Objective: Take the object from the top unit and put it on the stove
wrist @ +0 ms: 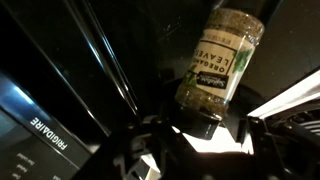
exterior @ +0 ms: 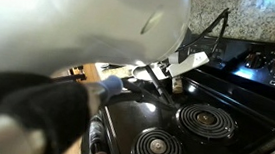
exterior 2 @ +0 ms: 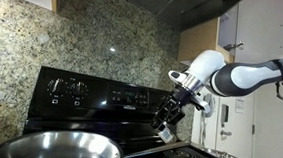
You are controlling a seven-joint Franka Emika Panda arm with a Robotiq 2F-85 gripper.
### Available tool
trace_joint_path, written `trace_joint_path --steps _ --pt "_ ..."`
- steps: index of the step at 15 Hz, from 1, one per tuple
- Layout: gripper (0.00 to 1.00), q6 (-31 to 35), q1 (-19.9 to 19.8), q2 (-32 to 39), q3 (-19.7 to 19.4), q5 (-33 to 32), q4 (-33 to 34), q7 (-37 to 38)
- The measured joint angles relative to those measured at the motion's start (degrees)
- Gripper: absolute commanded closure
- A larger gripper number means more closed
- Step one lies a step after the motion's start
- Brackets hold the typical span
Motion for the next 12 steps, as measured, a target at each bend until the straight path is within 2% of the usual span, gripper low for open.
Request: trace_joint_path --steps 9,10,12 --pt "0.68 13.96 0.61 -6.95 0.11 -8.67 2.28 2.52" --pt "0.43 16.02 0.6 -7.98 0.07 -9.77 2.68 2.62" --pt "0.43 17.6 0.54 -9.42 0.07 -11.02 3.17 2.62"
